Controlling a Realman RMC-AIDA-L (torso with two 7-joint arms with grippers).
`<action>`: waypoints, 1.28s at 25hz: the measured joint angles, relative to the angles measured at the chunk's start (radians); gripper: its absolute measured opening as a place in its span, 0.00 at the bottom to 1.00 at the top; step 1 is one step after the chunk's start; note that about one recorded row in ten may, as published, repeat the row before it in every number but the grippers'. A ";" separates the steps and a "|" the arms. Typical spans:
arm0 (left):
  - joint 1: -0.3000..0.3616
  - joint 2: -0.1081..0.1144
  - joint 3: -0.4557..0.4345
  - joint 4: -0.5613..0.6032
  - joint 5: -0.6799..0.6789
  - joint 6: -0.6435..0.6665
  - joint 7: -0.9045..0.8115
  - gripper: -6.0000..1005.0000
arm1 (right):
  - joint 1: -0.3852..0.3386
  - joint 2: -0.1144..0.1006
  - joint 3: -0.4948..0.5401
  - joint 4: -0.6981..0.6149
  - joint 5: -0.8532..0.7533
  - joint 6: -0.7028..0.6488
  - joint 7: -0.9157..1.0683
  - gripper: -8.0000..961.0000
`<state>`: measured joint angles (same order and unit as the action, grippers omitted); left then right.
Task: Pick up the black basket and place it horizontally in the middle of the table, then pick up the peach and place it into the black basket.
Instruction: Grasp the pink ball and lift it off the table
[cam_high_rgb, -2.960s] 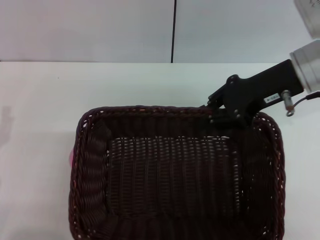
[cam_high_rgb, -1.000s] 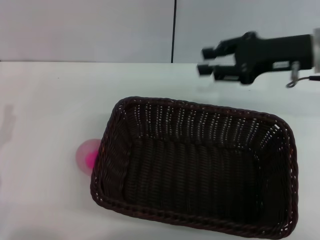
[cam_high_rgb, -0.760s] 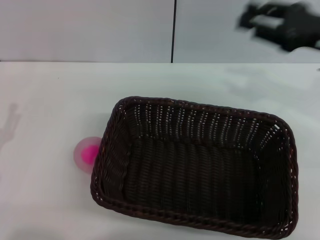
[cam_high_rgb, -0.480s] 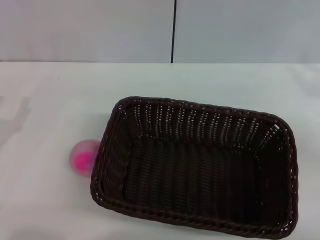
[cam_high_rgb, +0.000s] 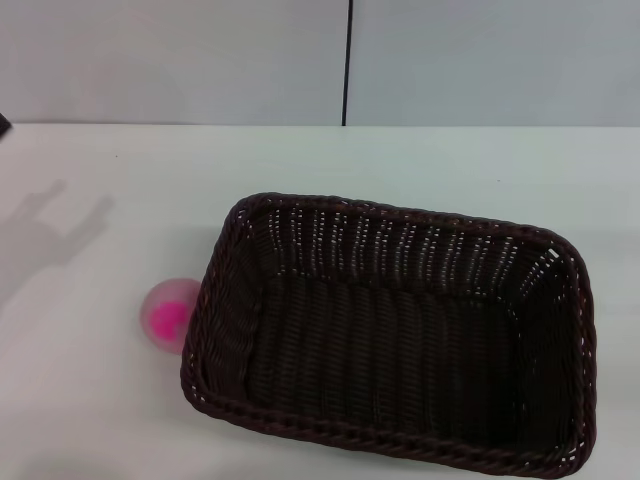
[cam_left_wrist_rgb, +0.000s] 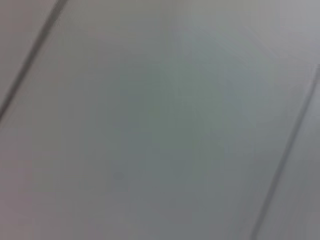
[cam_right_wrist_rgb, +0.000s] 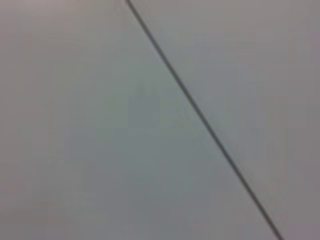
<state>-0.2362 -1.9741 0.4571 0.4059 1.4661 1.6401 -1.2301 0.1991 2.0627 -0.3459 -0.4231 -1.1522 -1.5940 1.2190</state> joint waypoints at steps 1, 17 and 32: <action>-0.003 0.014 0.000 0.010 0.038 0.001 -0.009 0.73 | -0.006 0.001 0.010 0.003 0.001 0.000 0.000 0.44; -0.083 0.040 0.003 0.091 0.543 0.115 -0.036 0.72 | -0.004 -0.005 0.073 0.057 0.005 0.011 -0.001 0.44; -0.099 -0.013 0.003 0.085 0.660 -0.017 0.036 0.70 | 0.010 0.001 0.074 0.061 0.002 0.036 -0.003 0.44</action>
<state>-0.3352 -1.9875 0.4602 0.4906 2.1264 1.6229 -1.1941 0.2096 2.0639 -0.2714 -0.3618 -1.1505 -1.5580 1.2164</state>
